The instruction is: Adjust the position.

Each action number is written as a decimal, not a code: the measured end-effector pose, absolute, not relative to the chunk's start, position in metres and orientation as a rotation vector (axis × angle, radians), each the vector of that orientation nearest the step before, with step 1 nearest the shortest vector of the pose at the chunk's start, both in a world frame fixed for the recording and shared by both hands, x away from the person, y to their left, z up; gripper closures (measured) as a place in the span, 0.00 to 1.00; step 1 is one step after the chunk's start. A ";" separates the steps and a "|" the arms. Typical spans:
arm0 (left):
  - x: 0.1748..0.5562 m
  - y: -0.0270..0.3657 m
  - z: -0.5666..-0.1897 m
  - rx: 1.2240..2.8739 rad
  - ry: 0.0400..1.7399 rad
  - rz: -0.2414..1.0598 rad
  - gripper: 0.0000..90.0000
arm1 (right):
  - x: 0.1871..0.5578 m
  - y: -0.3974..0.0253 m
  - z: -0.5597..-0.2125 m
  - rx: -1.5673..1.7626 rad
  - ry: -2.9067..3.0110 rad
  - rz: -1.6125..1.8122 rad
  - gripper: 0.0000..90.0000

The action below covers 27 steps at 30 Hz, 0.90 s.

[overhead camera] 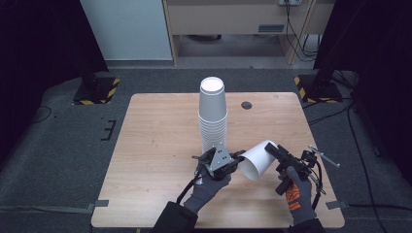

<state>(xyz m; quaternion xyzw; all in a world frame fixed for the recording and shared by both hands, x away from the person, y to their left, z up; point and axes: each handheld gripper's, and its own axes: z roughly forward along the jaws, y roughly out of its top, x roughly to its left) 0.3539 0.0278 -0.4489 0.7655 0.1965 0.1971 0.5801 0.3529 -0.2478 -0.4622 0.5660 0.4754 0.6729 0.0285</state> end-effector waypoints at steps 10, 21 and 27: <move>0.349 0.034 -0.445 1.798 0.454 0.435 0.95 | 0.355 -0.257 -0.463 1.752 1.439 2.012 0.12; 0.343 0.052 -0.440 1.797 0.463 0.432 0.95 | 0.357 -0.268 -0.465 1.730 1.434 1.894 0.13; 0.341 0.066 -0.437 1.794 0.478 0.433 0.95 | 0.356 -0.269 -0.469 1.705 1.476 1.798 0.13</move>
